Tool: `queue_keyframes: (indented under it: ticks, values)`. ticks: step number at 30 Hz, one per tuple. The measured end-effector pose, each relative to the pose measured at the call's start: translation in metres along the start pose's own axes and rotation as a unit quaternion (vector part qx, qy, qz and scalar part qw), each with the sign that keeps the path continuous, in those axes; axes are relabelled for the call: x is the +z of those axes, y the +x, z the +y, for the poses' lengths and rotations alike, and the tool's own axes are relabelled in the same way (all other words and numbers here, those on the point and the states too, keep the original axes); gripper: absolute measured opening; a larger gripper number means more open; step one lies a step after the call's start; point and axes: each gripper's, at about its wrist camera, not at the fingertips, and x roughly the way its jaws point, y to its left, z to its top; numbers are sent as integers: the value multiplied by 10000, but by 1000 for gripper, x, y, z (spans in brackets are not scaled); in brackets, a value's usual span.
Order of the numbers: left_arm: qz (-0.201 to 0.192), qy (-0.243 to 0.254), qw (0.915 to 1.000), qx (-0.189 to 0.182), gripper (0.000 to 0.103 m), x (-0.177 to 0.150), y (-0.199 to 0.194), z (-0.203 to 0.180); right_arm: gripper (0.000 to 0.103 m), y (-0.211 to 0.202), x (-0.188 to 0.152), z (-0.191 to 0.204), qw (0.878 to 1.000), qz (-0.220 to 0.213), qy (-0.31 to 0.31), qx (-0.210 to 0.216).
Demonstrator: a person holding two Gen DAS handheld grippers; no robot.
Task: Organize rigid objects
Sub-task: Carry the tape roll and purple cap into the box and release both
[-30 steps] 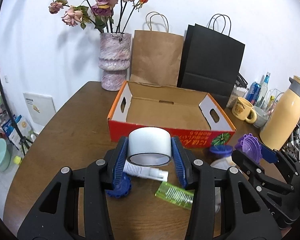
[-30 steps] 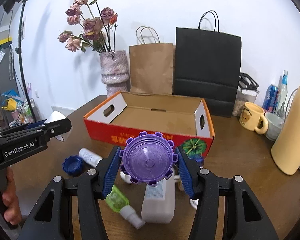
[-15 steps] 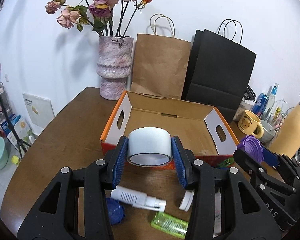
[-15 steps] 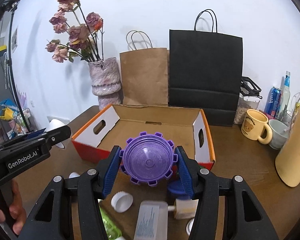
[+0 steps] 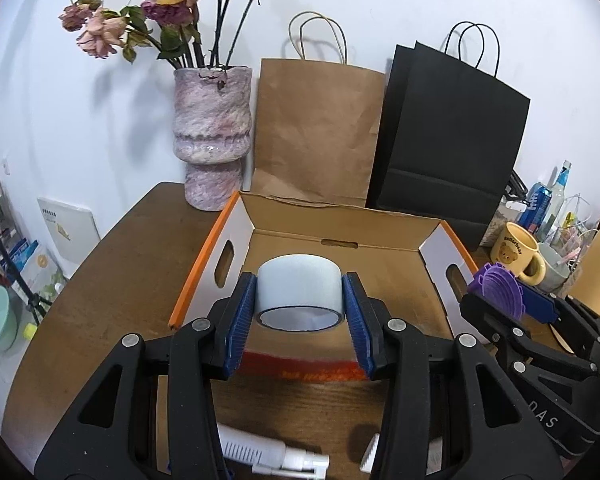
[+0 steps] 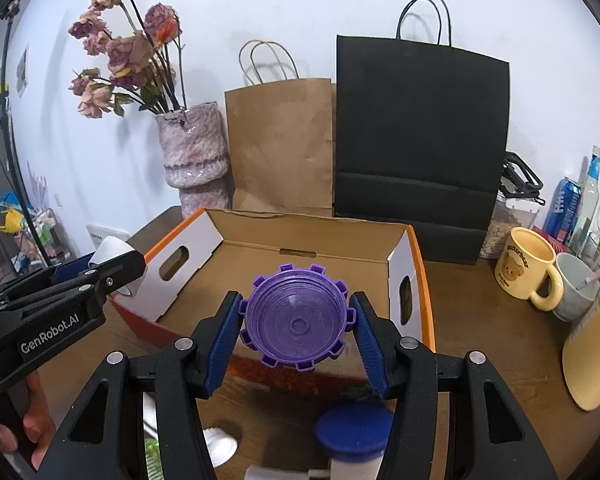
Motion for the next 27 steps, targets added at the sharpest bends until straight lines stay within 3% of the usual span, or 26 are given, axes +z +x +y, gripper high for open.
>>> queue_keyframes:
  ticks: [15,27]
  values:
    - [162,235,9993,224,40,19,57,-1,60,59,23,-10,9987,443,-242,-96]
    - [337,451,9980,289,41,14,75,2,60,85,14,-19,9962,789,-327,-171]
